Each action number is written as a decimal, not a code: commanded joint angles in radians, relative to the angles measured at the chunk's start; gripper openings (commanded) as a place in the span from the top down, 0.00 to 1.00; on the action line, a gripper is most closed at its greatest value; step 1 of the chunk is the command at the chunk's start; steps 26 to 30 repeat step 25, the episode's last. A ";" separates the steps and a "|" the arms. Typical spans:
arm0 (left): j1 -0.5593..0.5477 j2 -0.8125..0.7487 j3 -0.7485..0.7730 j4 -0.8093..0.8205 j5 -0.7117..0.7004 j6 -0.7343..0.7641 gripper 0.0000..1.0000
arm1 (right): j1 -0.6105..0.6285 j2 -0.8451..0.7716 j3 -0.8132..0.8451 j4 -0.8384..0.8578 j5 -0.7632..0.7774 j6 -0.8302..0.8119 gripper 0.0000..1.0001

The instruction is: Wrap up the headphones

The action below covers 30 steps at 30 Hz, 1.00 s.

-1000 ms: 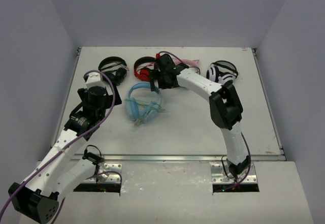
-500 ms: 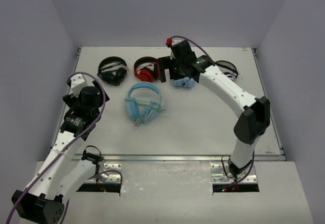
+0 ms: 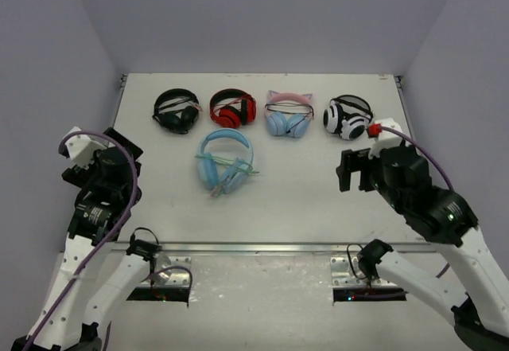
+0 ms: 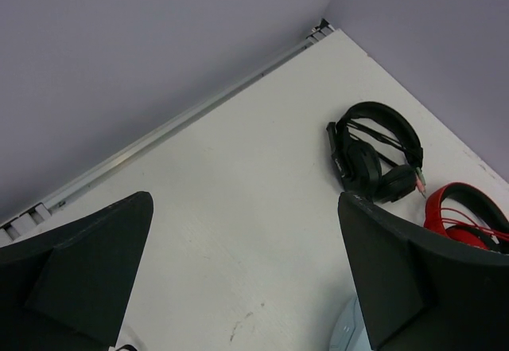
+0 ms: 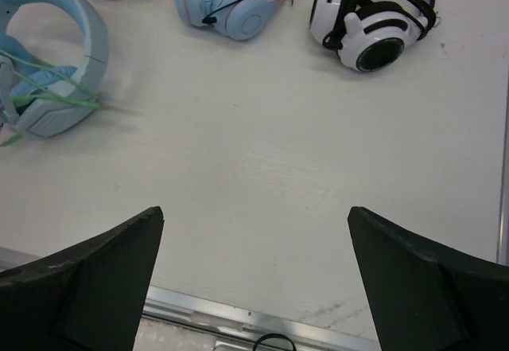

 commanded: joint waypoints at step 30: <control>0.005 -0.278 -0.210 0.215 0.345 0.253 0.00 | -0.001 -0.439 -0.188 -0.150 0.224 0.013 0.01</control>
